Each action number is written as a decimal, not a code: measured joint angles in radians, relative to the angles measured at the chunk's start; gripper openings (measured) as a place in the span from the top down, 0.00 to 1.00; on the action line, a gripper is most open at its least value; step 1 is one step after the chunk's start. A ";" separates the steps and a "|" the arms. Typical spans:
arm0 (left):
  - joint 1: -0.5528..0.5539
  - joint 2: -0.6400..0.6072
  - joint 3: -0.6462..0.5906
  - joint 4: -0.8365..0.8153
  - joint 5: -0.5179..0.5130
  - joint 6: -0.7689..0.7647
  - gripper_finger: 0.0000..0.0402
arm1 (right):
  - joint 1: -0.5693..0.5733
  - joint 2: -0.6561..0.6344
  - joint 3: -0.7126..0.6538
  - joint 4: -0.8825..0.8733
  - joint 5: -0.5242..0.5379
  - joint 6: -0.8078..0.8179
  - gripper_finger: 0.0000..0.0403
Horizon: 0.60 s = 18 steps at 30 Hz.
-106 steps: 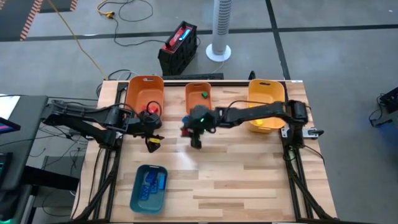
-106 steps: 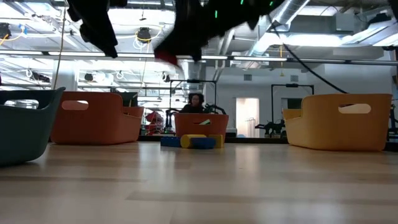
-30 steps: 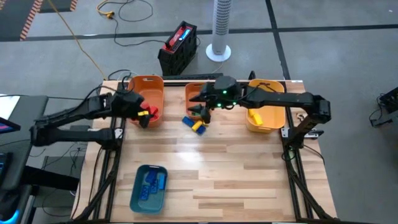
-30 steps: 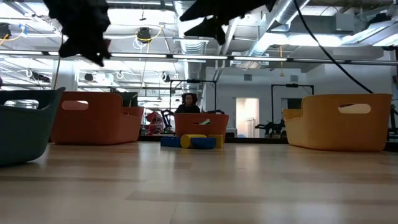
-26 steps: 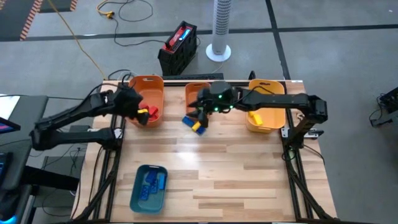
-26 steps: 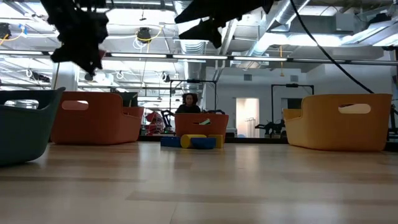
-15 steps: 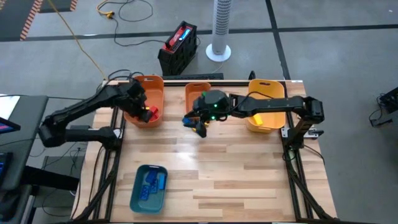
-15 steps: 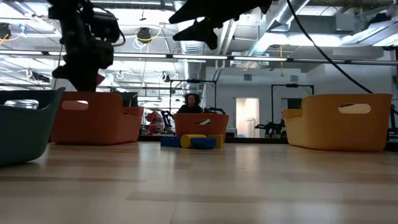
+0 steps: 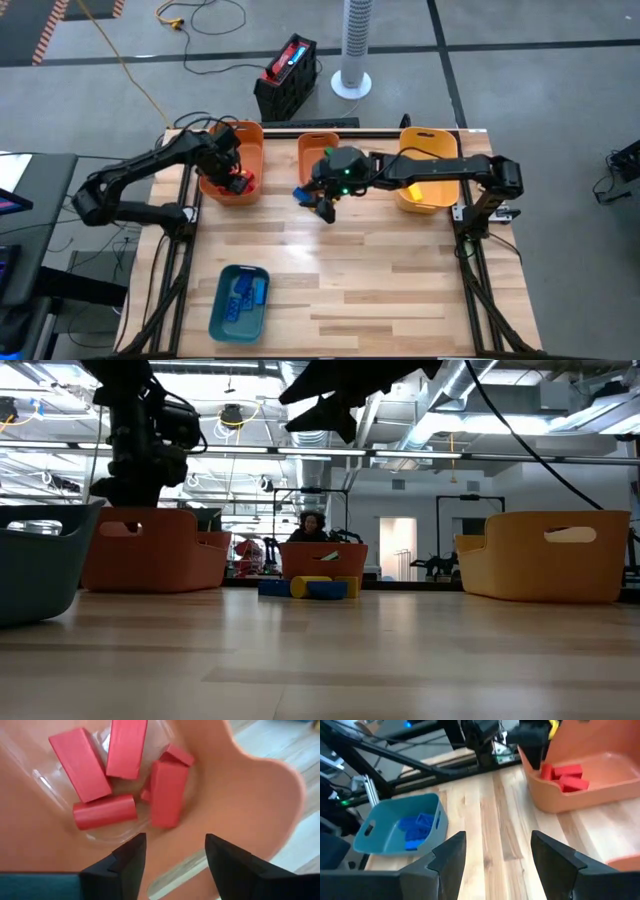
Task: Sort blocks
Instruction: Put the red block into the left orange bin, then put the blue game piece into the blue bin
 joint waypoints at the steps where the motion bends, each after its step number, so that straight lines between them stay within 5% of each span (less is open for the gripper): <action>1: 0.000 0.000 0.008 -0.004 0.000 0.006 0.50 | 0.000 0.000 0.000 -0.012 0.000 0.000 0.42; 10: -0.004 0.000 0.161 -0.021 0.000 0.064 0.48 | 0.020 0.030 0.000 -0.377 -0.021 -0.249 0.42; 18: -0.112 0.000 0.291 0.006 -0.046 0.031 0.48 | 0.019 0.177 0.032 -0.403 -0.021 -0.317 0.42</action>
